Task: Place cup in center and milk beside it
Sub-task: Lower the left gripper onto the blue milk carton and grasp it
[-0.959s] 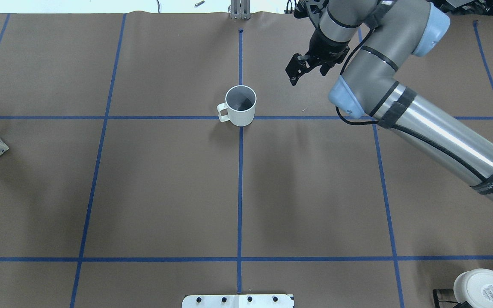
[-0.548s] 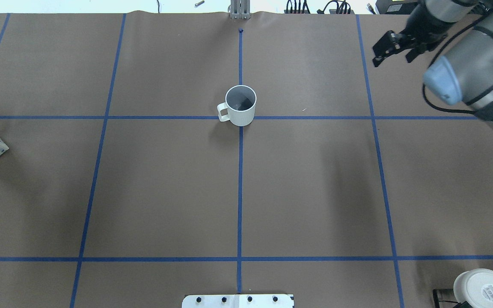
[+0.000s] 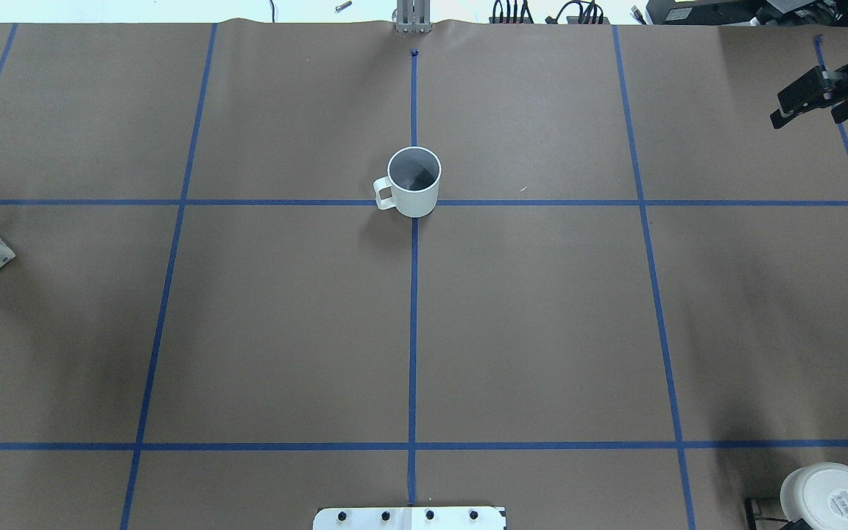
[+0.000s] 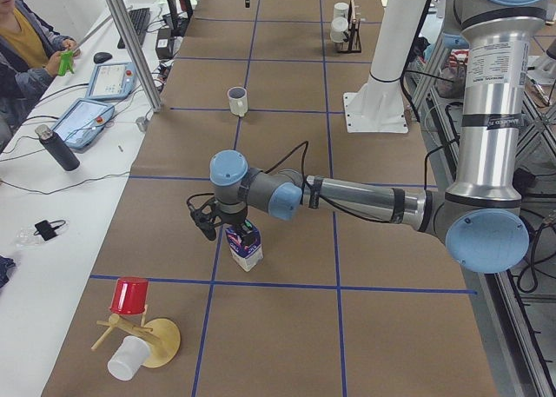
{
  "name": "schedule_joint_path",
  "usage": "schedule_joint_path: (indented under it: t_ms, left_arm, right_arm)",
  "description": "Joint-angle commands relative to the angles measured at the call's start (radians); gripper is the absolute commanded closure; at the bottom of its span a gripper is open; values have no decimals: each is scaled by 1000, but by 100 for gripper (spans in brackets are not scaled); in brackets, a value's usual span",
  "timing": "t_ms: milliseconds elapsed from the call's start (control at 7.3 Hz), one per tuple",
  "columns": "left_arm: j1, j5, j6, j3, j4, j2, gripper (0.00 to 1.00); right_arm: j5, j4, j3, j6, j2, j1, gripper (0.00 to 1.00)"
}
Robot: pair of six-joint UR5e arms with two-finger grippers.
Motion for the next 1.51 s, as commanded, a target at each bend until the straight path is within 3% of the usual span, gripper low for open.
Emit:
schedule_joint_path:
  t_ms: [0,274,685,959,1096,1370]
  left_arm:
    - [12,14,-21,10,-25,3,3]
    - [15,14,-18,13,-25,3,8]
    - [15,16,-18,5,-18,1,51]
    - [26,8,-13,-63,67,-28,64]
    - [31,7,-10,-114,187,-128,64]
    - [156,18,-19,-116,391,-447,64]
  right_arm:
    - [1,-1,21,-2,-19,3,0]
    - [1,-3,23,-2,-19,3,0]
    - [1,-3,23,-2,-18,3,0]
    - [0,-7,21,-2,-16,1,0]
    - [0,-9,20,-2,-18,1,0]
    - [-7,-9,18,-2,-22,3,0]
